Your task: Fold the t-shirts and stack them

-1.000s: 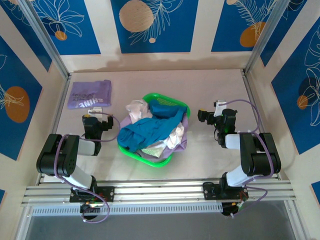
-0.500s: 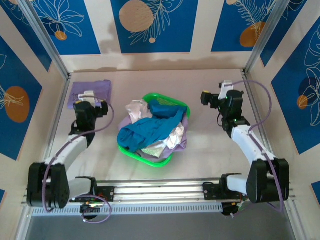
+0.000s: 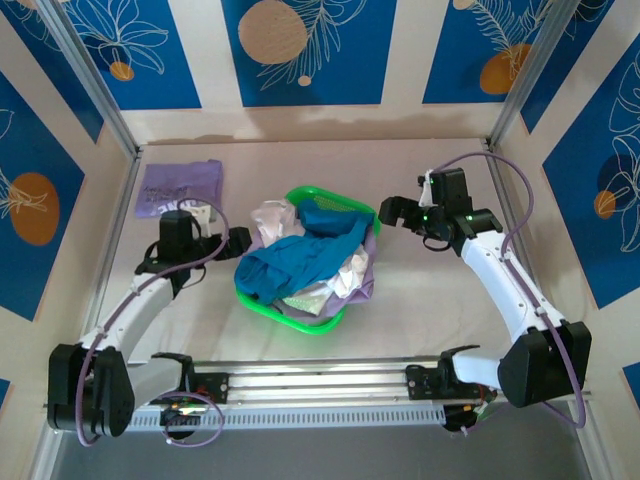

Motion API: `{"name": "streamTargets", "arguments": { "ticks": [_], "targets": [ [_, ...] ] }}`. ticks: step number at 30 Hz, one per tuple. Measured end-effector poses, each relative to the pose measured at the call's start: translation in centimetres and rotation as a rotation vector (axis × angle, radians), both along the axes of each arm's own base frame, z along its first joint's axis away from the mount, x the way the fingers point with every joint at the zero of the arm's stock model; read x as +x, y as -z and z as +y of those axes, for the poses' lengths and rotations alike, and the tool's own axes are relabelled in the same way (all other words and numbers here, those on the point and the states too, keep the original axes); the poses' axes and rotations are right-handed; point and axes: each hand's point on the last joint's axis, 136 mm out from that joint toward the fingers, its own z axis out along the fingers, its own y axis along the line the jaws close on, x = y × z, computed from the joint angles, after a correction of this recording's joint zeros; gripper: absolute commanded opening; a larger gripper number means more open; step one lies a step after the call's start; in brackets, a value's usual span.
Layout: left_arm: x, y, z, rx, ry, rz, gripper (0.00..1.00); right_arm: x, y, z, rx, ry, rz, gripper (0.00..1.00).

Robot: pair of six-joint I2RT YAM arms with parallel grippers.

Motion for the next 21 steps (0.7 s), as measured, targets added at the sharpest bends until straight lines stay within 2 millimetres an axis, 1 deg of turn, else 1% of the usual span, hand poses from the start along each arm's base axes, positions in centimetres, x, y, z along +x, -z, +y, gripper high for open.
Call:
{"name": "streamTargets", "arguments": {
  "ticks": [2,5,8,11,12,13,16,18,21],
  "targets": [
    [-0.6,0.5,-1.7,-0.033,0.049,0.032,0.99,-0.9,0.4,0.3,0.026,-0.004,0.05,0.99],
    [-1.4,2.0,-4.2,-0.059,0.116,0.086,0.99,-1.9,0.8,0.7,0.053,-0.006,0.105,0.99],
    [-2.2,3.5,-6.4,-0.065,0.17,0.135,0.99,-2.5,1.1,0.8,0.067,0.005,0.14,0.99],
    [-2.9,5.1,-8.5,-0.06,0.22,0.19,0.99,-2.9,1.2,0.5,0.068,0.04,0.173,0.99],
    [-2.9,5.3,-9.2,-0.054,0.23,0.202,0.99,-3.0,1.0,0.3,0.065,0.057,0.18,0.99],
    [-2.6,5.0,-9.8,-0.062,0.234,0.196,0.99,-3.0,0.7,0.1,0.061,0.072,0.184,0.99],
    [-2.4,4.8,-12.5,-0.097,0.25,0.189,0.99,-2.9,-0.4,-0.6,0.055,0.125,0.187,0.99],
    [-2.7,4.6,-15.1,-0.148,0.265,0.194,0.99,-2.8,-0.9,-1.0,0.051,0.158,0.196,0.99],
    [-3.3,4.5,-19.1,-0.207,0.3,0.214,0.99,-2.9,-1.0,-1.7,0.043,0.198,0.213,0.99]
  ]
}}
